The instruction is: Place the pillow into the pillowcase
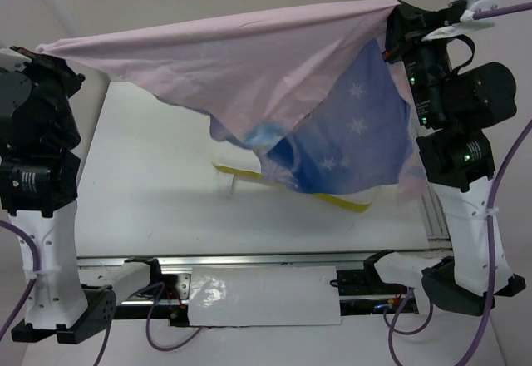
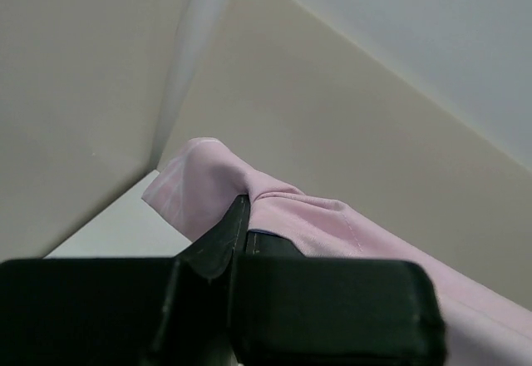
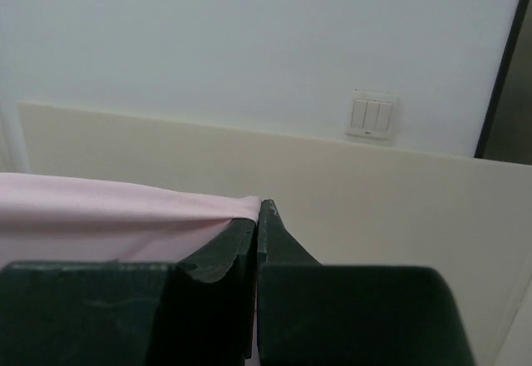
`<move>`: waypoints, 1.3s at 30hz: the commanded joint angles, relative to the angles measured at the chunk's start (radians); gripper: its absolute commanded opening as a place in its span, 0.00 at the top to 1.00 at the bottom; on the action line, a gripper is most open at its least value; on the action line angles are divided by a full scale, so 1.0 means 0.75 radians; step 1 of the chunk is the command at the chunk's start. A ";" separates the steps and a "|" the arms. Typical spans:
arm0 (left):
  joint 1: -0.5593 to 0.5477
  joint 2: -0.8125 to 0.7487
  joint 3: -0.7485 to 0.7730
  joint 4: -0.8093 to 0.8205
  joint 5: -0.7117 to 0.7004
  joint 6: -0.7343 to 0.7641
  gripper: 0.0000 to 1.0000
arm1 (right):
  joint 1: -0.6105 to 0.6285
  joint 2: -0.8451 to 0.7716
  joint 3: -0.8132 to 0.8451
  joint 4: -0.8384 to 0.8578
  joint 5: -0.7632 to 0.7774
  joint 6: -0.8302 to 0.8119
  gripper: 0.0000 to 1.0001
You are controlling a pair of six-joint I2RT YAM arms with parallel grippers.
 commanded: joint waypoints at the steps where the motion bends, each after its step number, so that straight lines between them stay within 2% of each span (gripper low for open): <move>1: 0.051 -0.024 -0.094 0.019 -0.091 0.074 1.00 | -0.042 0.064 0.042 -0.042 0.162 -0.085 1.00; 6: 0.051 0.049 -0.239 0.032 -0.090 0.073 1.00 | -0.077 0.281 -0.028 -0.057 0.084 -0.065 1.00; 8: 0.051 0.111 -0.282 0.017 -0.078 0.059 1.00 | -0.128 0.436 -0.040 -0.057 0.009 -0.046 1.00; 12: 0.064 0.189 -0.441 0.017 -0.078 -0.010 1.00 | -0.204 0.696 0.044 -0.044 -0.202 0.074 1.00; 15: 0.076 0.229 -0.469 0.068 -0.003 0.010 1.00 | -0.218 0.823 0.113 -0.010 -0.270 0.152 1.00; 17: 0.088 0.268 -0.385 0.069 0.028 0.026 1.00 | -0.233 0.927 0.309 -0.021 -0.282 0.166 1.00; 18: 0.088 0.291 -0.269 0.069 0.044 0.053 1.00 | -0.233 0.980 0.433 -0.044 -0.282 0.183 1.00; 19: 0.088 0.356 -0.195 0.087 0.097 0.053 1.00 | -0.245 1.039 0.724 -0.058 -0.234 0.195 1.00; 20: 0.100 0.401 -0.099 0.087 0.116 0.053 1.00 | -0.245 1.145 0.854 -0.059 -0.219 0.195 1.00; 21: 0.100 0.454 0.147 0.024 0.136 0.067 1.00 | -0.245 1.173 0.945 0.073 -0.219 0.207 1.00; 22: 0.100 0.511 0.285 -0.011 0.155 0.079 1.00 | -0.245 1.173 0.978 0.208 -0.180 0.207 1.00; 23: 0.100 0.619 0.414 -0.027 0.173 0.098 1.00 | -0.257 1.120 0.900 0.375 -0.162 0.207 1.00; 24: 0.100 0.663 0.537 -0.028 0.173 0.116 1.00 | -0.257 1.081 0.832 0.725 -0.143 0.207 1.00; 25: 0.100 0.696 0.746 -0.046 0.189 0.147 1.00 | -0.290 1.050 0.787 0.836 -0.119 0.256 1.00; 27: 0.100 0.682 0.794 -0.022 0.202 0.159 1.00 | -0.326 1.005 0.849 0.929 -0.133 0.338 1.00; 30: 0.100 0.417 0.508 0.233 0.202 0.159 1.00 | -0.357 0.852 0.734 0.995 -0.190 0.316 1.00; 31: 0.100 0.357 0.319 0.295 0.216 0.159 1.00 | -0.357 0.807 0.668 0.995 -0.208 0.283 1.00; 34: 0.100 0.240 0.134 0.312 0.202 0.145 1.00 | -0.372 0.609 0.370 0.880 -0.298 0.262 1.00; 35: 0.100 0.228 0.088 0.312 0.202 0.145 1.00 | -0.372 0.542 0.094 0.868 -0.335 0.262 1.00; 37: 0.100 0.215 -0.065 0.273 0.182 0.133 1.00 | -0.372 0.286 -0.247 0.923 -0.380 0.250 1.00; 38: 0.113 0.199 -0.118 0.257 0.125 0.100 1.00 | -0.327 0.198 -0.587 0.935 -0.417 0.250 1.00; 39: 0.113 0.199 -0.169 0.228 0.076 0.062 1.00 | -0.306 0.013 -0.754 0.950 -0.417 0.268 0.97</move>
